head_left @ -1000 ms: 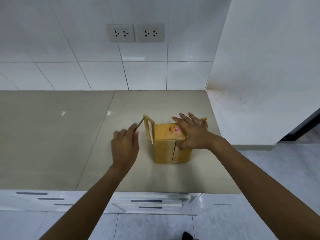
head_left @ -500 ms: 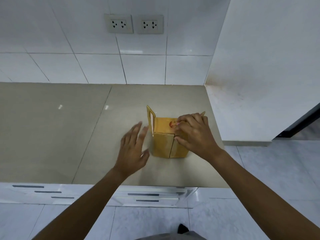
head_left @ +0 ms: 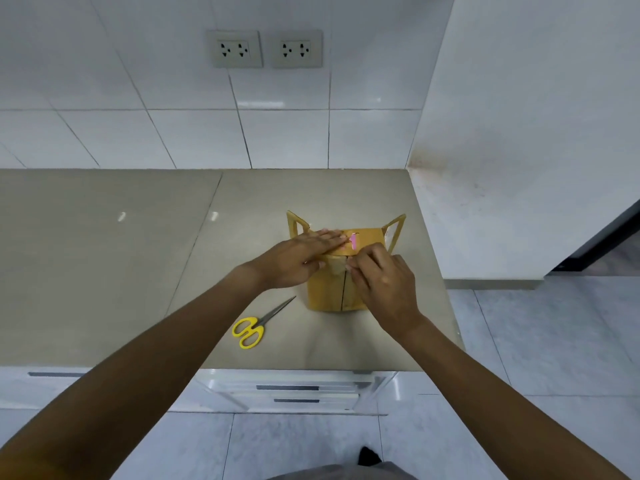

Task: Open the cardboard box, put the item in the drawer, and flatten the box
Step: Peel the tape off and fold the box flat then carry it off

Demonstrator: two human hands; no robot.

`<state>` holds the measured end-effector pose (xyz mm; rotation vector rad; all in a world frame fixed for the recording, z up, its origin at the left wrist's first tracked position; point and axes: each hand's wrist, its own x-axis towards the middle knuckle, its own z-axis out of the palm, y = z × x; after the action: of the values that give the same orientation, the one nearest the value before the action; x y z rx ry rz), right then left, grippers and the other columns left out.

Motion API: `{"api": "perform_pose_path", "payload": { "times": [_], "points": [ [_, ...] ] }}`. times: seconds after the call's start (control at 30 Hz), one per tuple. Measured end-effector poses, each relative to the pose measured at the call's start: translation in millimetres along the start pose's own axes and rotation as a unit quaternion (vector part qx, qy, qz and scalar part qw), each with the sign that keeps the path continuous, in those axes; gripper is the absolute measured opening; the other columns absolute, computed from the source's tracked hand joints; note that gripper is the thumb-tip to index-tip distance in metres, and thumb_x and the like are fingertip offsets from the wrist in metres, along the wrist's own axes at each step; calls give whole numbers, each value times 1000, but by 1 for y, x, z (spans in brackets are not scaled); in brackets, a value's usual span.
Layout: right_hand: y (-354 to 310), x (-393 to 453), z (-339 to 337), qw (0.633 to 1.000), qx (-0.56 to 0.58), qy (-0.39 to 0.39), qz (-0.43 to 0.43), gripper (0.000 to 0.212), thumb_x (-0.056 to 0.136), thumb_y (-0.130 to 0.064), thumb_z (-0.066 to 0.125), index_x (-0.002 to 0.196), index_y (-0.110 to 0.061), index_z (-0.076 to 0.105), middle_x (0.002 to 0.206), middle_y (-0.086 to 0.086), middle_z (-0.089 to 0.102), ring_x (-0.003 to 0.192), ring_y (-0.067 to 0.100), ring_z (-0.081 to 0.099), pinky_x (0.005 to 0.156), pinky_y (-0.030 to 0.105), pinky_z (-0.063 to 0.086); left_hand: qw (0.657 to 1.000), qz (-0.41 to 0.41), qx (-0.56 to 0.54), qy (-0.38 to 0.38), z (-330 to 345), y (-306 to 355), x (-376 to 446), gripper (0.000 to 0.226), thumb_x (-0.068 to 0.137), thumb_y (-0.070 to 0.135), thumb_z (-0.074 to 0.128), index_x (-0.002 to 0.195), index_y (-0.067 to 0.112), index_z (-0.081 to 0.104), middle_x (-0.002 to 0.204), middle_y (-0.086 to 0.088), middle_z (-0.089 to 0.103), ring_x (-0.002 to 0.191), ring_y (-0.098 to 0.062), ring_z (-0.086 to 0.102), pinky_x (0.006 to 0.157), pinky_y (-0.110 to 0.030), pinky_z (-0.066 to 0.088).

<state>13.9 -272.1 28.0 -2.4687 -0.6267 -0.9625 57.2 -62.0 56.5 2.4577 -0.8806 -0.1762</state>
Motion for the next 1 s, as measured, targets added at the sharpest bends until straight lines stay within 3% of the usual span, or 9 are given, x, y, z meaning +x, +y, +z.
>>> {"api": "perform_pose_path", "payload": {
  "times": [0.2,0.33,0.43,0.5,0.57,0.7,0.83,1.0],
  "points": [
    [0,-9,4,998,47,-12,28,13,93,-16,61,94,-5,68,106,13,64,92,27,60,75,35,49,999,-29,-21,13,-1,3,4,52,97,15,52,147,24,38,154,6,34,143,-9,25,117,-25,16],
    [-7,-14,5,997,75,-9,-9,15,95,-13,54,95,-2,66,112,16,65,101,31,61,88,40,47,999,-44,-9,19,-3,2,5,51,97,15,53,146,21,40,153,5,38,142,-10,28,112,-18,16],
    [-11,-19,7,996,86,-19,-7,11,94,-10,56,93,-3,64,115,17,65,103,32,61,90,46,48,999,-49,-12,12,-8,5,10,52,92,25,53,143,19,45,147,-1,46,136,-17,39,112,-30,30],
    [-11,-20,6,995,96,-29,3,14,95,-11,55,95,-1,65,117,17,63,102,33,61,88,44,49,997,-64,27,15,-10,11,13,58,88,42,43,143,25,44,136,-1,52,125,-20,45,103,-40,39],
    [-12,-19,2,994,107,-33,12,14,95,-11,55,94,-1,65,119,17,62,103,32,61,87,40,51,989,-87,113,31,-7,18,19,59,89,56,31,144,34,37,127,-1,49,118,-21,44,94,-44,41],
    [-11,-19,-5,991,117,-25,56,9,90,-13,63,95,-6,65,122,15,61,107,25,60,90,32,51,968,-92,226,65,7,26,28,64,87,69,8,144,49,29,124,-3,43,117,-22,39,95,-50,36],
    [-3,-30,-11,993,97,-20,67,18,90,-18,65,105,-8,66,124,11,61,110,23,60,90,33,52,962,-108,234,85,17,25,33,66,84,76,23,142,46,35,126,-4,43,119,-24,37,97,-53,33],
    [-4,-47,-16,997,66,6,38,10,87,-18,70,88,-9,70,116,8,68,104,24,64,90,39,52,963,-127,233,56,24,20,37,70,83,75,37,145,46,26,150,-7,32,135,-37,31,99,-60,33]
  ]
}}
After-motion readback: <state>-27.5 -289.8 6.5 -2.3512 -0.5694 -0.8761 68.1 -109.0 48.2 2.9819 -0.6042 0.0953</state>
